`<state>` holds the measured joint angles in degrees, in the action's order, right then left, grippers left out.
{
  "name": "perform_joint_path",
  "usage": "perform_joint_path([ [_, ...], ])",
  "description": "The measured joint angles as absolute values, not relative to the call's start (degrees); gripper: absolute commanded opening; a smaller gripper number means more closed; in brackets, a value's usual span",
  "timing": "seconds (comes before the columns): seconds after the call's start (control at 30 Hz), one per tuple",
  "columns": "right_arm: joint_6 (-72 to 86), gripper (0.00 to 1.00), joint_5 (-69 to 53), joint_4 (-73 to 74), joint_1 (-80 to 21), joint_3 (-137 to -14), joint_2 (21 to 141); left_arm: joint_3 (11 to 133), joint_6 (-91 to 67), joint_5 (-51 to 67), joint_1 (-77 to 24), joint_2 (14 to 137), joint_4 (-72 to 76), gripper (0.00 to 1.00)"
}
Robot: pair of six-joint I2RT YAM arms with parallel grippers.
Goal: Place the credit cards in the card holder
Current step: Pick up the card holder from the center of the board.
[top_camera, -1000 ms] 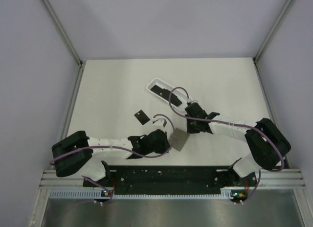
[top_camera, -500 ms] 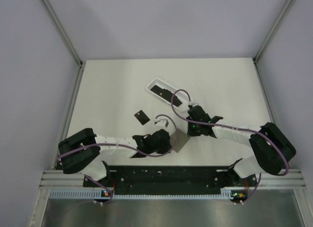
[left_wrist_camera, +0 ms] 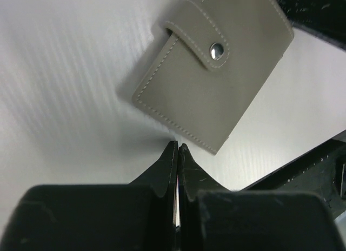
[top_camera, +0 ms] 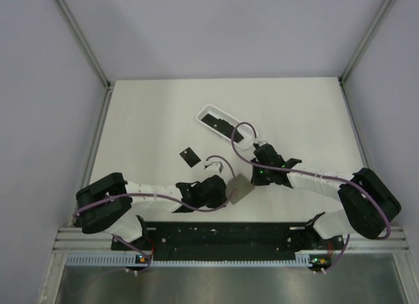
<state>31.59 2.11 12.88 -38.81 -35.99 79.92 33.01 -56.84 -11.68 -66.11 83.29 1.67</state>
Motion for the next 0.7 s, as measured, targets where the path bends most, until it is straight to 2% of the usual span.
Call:
perform_joint_path([
  [0.3,31.99,0.0,-0.27,14.28,-38.44,-33.08,76.25,36.34,-55.99,-11.6,-64.58,86.74,1.69,0.0],
  [0.7,37.34,0.0,-3.53,14.87,-42.89,-29.87,72.64,40.14,-49.15,-10.87,-55.96,88.73,-0.4,0.0],
])
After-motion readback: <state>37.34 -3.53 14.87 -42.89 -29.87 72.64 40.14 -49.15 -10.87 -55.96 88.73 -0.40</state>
